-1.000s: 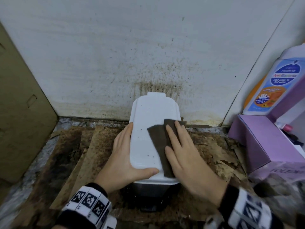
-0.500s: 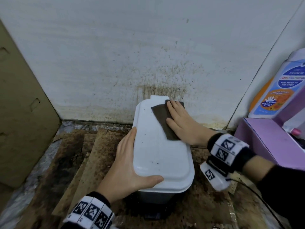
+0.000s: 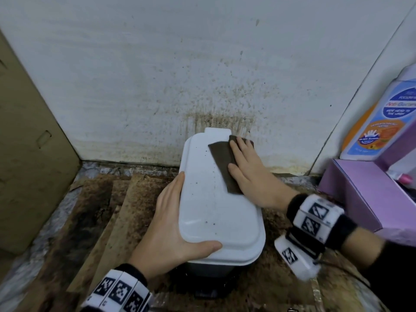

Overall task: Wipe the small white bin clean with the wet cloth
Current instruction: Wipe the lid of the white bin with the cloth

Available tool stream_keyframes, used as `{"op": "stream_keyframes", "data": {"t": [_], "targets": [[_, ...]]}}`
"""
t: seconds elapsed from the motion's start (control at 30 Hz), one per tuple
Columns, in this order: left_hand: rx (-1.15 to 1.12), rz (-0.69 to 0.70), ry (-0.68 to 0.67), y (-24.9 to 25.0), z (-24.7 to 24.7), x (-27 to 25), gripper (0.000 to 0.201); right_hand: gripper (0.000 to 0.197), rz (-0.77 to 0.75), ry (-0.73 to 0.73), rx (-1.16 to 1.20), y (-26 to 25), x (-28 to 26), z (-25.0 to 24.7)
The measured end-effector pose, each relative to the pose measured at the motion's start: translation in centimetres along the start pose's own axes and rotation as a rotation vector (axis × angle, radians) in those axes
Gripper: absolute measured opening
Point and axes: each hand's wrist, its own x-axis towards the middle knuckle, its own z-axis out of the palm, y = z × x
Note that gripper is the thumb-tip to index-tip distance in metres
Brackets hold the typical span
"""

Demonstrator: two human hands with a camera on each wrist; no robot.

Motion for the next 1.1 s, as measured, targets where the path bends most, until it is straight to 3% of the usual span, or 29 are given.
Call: {"op": "stream_keyframes", "data": {"t": [0.2,0.33,0.47,0.8,1.1], "targets": [[-0.010,-0.017,-0.001,0.2,0.0,-0.2,0.144,0.065,-0.034,0.030,0.000,-2.3,-8.5,2.9],[-0.045,-0.028,-0.011,0.3,-0.1,-0.2,0.146,0.065,-0.049,0.020,-0.036,-2.7,-9.6,3.3],[-0.039,-0.046,-0.043,0.4,-0.3,-0.3,0.149,0.067,-0.047,-0.005,-0.119,-2.2,-6.8,2.1],[0.004,-0.016,-0.129,0.1,-1.5,-0.1,0.149,0.067,0.075,-0.104,-0.197,-0.3,6.8,-1.9],[0.003,0.013,-0.126,-0.3,-1.3,-0.1,0.142,0.065,0.079,-0.084,-0.296,-2.2,7.5,-0.8]]}}
